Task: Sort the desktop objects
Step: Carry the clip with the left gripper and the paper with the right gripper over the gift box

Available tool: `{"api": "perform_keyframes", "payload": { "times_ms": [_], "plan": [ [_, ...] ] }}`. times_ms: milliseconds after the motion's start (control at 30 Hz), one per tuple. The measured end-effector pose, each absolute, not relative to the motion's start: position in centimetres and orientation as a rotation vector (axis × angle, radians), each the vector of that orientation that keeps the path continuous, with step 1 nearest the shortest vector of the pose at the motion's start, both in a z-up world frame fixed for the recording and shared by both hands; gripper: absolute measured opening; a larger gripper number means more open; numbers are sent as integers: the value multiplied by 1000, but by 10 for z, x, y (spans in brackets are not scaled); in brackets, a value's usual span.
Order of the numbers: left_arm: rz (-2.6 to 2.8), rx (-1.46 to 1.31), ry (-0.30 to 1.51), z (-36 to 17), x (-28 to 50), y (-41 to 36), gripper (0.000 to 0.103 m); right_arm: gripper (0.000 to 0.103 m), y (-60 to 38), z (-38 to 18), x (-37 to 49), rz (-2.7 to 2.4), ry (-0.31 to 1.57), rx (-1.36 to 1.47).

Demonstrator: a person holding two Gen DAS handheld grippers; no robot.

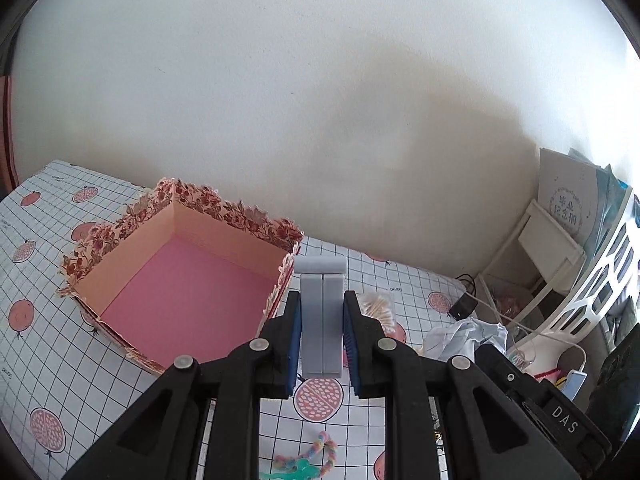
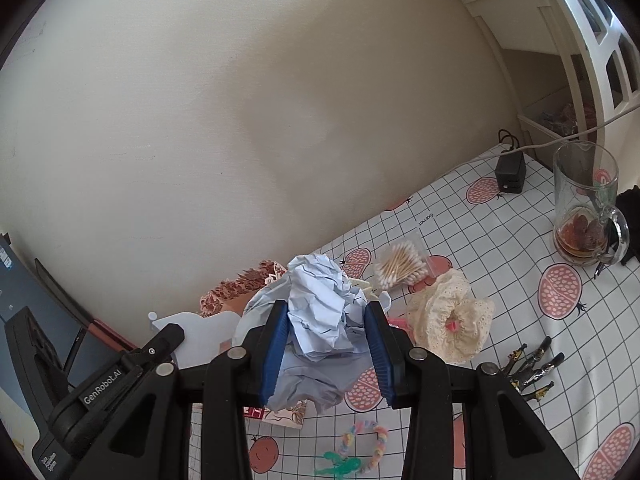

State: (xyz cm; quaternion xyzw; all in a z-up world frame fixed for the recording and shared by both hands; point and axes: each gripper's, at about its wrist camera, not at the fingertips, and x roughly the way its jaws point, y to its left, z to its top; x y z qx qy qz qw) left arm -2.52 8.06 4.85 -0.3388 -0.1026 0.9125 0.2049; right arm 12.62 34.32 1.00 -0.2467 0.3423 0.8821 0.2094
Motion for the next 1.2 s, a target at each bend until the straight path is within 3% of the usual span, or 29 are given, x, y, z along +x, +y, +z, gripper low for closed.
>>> {"api": "perform_keyframes", "payload": {
  "times_ms": [300,1200],
  "plan": [
    [2622,-911,-395,59,-33,38,20,42,326,9,111,2491,949,-717],
    [2668,-1048,-639,4,-69,-41,20,42,252,-9,32,2631,830,-734]
  ]
}}
